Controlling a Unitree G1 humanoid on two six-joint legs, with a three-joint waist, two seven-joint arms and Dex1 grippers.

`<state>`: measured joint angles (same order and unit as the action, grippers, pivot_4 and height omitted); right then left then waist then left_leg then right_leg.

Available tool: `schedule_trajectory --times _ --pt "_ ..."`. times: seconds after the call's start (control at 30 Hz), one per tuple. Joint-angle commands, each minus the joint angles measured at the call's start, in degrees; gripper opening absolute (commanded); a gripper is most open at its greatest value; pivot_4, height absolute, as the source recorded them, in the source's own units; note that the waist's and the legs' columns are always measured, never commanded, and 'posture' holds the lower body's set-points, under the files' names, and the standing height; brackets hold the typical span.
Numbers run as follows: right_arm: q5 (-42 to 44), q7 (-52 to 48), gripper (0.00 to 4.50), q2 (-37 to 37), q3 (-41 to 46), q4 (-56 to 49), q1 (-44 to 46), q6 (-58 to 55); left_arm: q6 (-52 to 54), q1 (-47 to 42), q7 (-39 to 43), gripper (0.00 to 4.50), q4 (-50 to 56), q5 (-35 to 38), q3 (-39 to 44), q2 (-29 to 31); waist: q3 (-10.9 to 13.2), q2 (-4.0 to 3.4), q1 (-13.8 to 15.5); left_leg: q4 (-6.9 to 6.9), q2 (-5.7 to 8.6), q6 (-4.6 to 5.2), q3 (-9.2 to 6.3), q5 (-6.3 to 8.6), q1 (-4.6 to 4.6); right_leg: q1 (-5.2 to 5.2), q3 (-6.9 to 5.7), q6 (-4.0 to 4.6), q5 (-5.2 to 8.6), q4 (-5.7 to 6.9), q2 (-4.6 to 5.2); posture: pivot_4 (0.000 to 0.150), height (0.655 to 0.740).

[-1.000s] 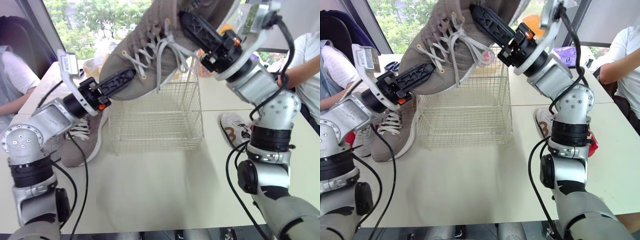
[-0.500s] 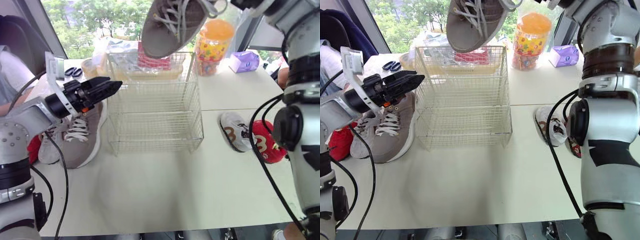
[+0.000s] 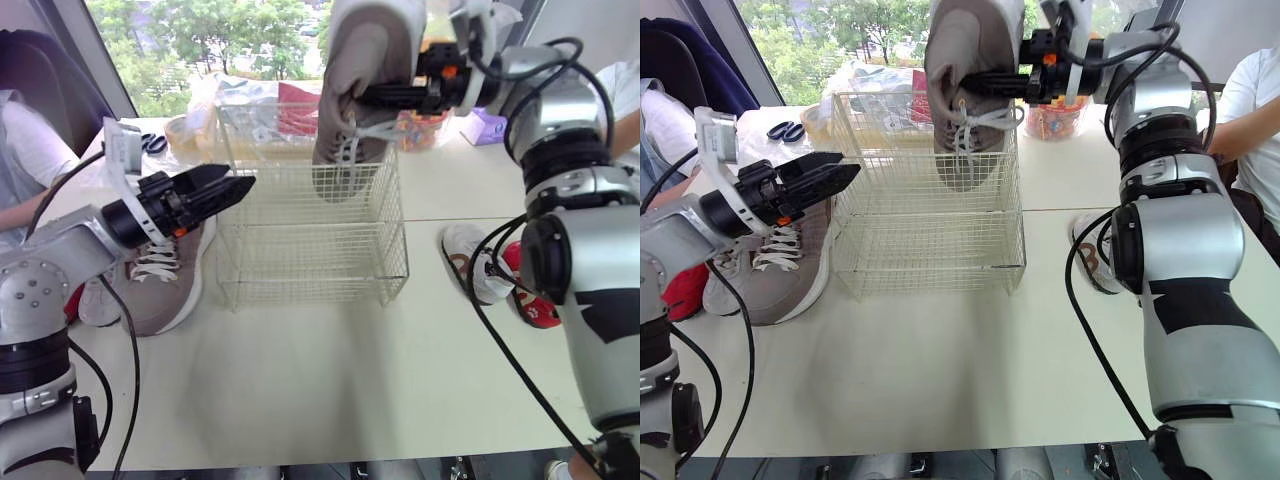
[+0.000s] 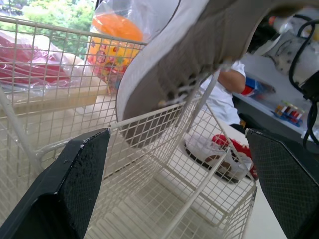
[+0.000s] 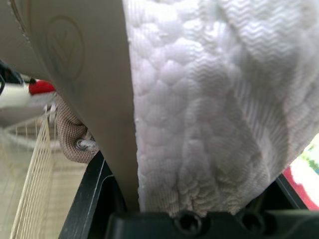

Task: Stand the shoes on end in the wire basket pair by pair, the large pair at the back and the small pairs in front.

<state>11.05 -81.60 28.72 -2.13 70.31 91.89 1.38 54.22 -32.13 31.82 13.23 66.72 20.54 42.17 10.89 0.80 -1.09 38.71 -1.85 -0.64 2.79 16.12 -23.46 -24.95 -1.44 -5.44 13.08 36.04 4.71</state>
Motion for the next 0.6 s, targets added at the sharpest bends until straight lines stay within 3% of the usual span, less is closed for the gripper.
schedule_trajectory --times 0.03,0.2,0.6 --pt "-1.3 0.7 1.86 -0.6 1.5 0.3 0.6 2.1 -0.8 -0.3 -0.2 4.47 2.7 0.1 0.6 0.1 0.0 0.0 0.0 0.0 0.0 -0.01 0.0 -0.01 0.0 0.0 0.0 0.0 0.0 0.01 0.0 0.15 0.74" --pt "-3.3 0.4 4.37 -0.9 1.8 0.8 -1.3 3.0 -0.4 -0.1 -1.0 4.5 4.0 0.8 0.6 -0.1 0.0 0.0 0.1 0.0 0.0 -0.36 -0.02 -0.2 0.0 0.02 -0.01 0.0 0.0 0.01 0.0 0.15 0.74" --pt "-6.6 -1.0 4.44 5.3 1.8 -5.0 -0.8 7.8 -0.4 -0.2 -1.1 4.5 4.6 -0.3 -0.1 0.7 0.0 -0.01 0.1 0.0 0.01 -0.35 -0.06 -0.2 0.01 0.02 -0.02 0.0 -0.01 0.06 0.0 0.15 0.74"
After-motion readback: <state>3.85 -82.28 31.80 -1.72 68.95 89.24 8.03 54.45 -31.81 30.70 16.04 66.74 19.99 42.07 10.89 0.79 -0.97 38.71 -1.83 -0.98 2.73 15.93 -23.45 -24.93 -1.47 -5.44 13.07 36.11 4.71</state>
